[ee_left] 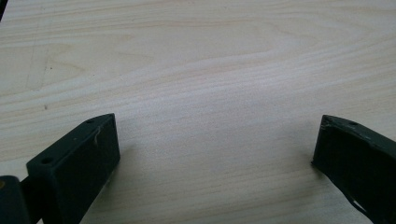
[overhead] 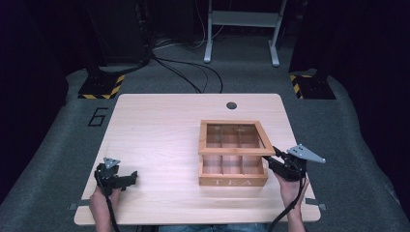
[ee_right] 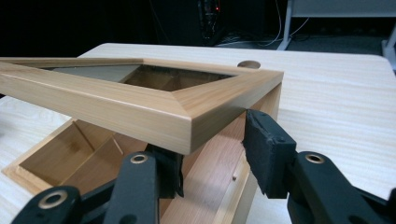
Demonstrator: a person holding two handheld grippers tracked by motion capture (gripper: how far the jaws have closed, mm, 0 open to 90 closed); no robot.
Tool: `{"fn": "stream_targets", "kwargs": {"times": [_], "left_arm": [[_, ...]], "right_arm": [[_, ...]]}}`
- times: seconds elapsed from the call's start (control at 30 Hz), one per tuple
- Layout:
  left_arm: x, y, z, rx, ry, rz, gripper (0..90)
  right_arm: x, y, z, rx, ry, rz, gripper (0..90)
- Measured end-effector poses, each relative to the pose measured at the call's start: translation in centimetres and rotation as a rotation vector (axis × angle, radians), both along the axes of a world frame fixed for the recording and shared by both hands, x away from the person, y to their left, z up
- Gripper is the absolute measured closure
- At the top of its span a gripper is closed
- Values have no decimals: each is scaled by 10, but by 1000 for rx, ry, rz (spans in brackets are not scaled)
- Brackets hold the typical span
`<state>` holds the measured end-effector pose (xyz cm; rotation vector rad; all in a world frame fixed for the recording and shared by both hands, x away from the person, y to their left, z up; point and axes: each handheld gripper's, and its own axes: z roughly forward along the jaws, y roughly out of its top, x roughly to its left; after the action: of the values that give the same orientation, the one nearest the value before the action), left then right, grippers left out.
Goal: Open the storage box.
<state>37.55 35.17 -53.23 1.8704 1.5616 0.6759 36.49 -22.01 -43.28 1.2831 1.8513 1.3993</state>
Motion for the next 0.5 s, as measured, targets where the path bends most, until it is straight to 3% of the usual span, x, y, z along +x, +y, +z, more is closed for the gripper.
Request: {"fn": "stream_targets", "kwargs": {"times": [0.5], "left_arm": [[0,0,0,1,2,-1,4]], "right_arm": [[-9,0,-26,-32,50,6,576]]}}
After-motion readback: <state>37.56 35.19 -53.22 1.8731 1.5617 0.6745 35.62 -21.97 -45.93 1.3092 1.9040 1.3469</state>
